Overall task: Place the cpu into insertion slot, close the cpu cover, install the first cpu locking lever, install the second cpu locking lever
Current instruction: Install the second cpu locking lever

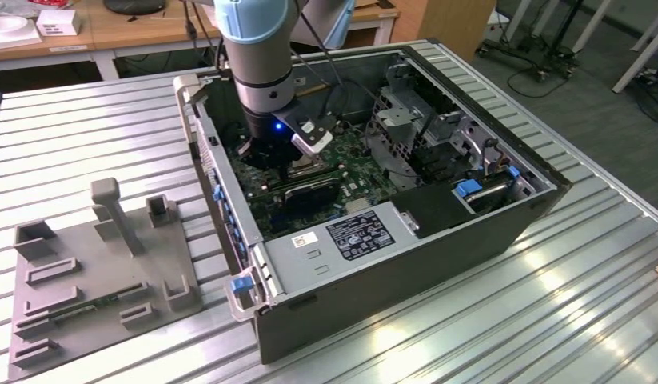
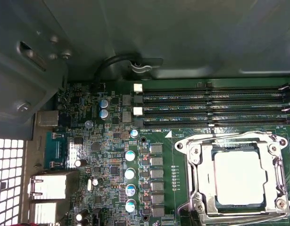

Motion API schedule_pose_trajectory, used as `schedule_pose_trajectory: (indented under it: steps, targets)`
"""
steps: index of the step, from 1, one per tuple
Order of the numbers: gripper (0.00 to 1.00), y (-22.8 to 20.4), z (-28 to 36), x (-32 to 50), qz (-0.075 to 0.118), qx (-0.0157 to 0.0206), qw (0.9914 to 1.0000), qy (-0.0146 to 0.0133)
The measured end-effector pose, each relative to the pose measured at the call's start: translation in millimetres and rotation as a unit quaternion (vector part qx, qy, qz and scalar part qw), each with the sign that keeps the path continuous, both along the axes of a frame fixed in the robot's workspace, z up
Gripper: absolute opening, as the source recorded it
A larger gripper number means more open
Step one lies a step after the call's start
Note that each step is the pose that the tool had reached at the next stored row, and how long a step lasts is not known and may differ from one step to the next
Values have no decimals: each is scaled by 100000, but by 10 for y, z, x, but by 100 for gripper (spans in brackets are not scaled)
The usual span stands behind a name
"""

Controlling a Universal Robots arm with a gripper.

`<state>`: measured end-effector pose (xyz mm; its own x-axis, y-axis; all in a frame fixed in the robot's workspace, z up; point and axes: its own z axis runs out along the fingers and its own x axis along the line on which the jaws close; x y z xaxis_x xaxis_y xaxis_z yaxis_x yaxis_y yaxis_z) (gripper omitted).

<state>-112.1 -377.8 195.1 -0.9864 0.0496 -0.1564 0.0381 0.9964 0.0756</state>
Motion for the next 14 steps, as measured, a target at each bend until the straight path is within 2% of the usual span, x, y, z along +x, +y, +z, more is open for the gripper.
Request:
schedule_pose_trajectory:
  steps: [4,11,14]
  targets:
    - [10,1,1,-6,-4,-10,100000,-54]
    - [10,5,1,-24,1,249,99998,-596]
    - [10,5,0,-24,4,282,99997,-649]
